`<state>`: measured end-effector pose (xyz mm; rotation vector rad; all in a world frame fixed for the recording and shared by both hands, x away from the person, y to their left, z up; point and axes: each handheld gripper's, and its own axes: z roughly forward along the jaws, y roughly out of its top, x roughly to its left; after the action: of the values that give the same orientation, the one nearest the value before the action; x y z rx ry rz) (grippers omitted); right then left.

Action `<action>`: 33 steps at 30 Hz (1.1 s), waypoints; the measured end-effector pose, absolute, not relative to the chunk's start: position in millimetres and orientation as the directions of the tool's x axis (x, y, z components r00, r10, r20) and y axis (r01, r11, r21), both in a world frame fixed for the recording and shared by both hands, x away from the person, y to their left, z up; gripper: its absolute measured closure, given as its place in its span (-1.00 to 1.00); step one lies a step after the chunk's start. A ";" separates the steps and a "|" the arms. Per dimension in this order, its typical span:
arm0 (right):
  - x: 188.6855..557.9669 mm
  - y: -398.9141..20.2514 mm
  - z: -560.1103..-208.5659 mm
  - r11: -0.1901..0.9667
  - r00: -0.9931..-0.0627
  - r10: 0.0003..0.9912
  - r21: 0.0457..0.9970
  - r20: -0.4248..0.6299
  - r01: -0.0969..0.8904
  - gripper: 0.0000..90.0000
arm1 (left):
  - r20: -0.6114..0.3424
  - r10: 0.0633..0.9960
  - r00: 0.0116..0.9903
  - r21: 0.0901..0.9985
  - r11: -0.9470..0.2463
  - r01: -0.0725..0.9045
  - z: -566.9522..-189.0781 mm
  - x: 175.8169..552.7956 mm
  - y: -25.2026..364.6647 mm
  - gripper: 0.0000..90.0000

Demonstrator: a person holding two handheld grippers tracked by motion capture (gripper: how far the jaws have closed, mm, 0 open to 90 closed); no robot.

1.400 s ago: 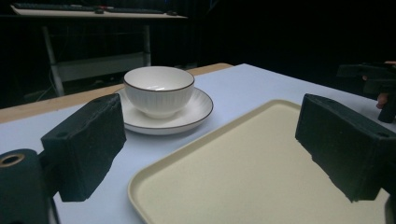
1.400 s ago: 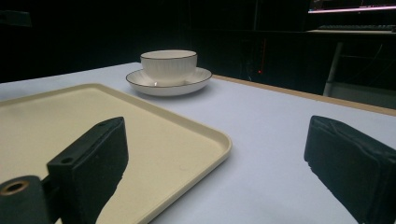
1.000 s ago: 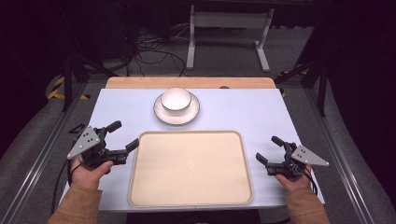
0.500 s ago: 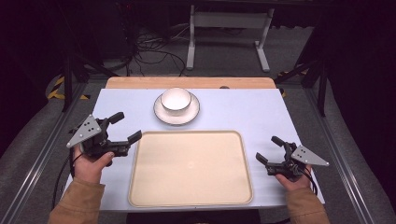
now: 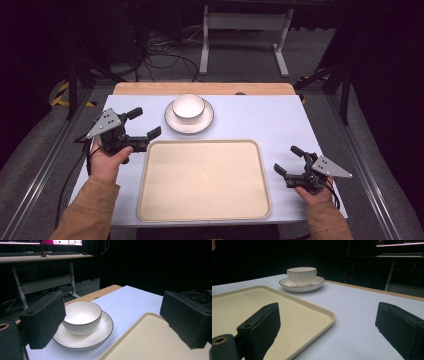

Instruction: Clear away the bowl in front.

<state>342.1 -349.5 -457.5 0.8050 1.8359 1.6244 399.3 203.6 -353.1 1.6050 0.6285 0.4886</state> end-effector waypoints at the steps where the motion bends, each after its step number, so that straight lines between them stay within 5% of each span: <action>1: 341.9 -349.3 -457.5 0.090 -0.667 0.744 0.993 -0.018 0.073 -0.85 | -0.043 0.649 0.760 0.991 -0.068 0.115 -352.1 401.8 202.1 -0.84; 16: 342.2 -349.8 -457.5 0.086 -0.663 0.748 0.993 -0.013 0.078 -0.82 | -0.091 0.583 0.808 0.987 -0.055 0.151 -340.3 438.1 177.6 -0.84; 33: 342.7 -348.3 -457.3 0.098 -0.658 0.753 0.991 -0.017 0.087 -0.81 | -0.059 0.625 0.778 0.997 -0.006 0.080 -332.0 465.8 160.2 -0.97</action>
<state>342.7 -348.3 -457.3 0.8202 1.8420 1.6049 465.8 160.2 -332.0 1.5367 0.5900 0.4715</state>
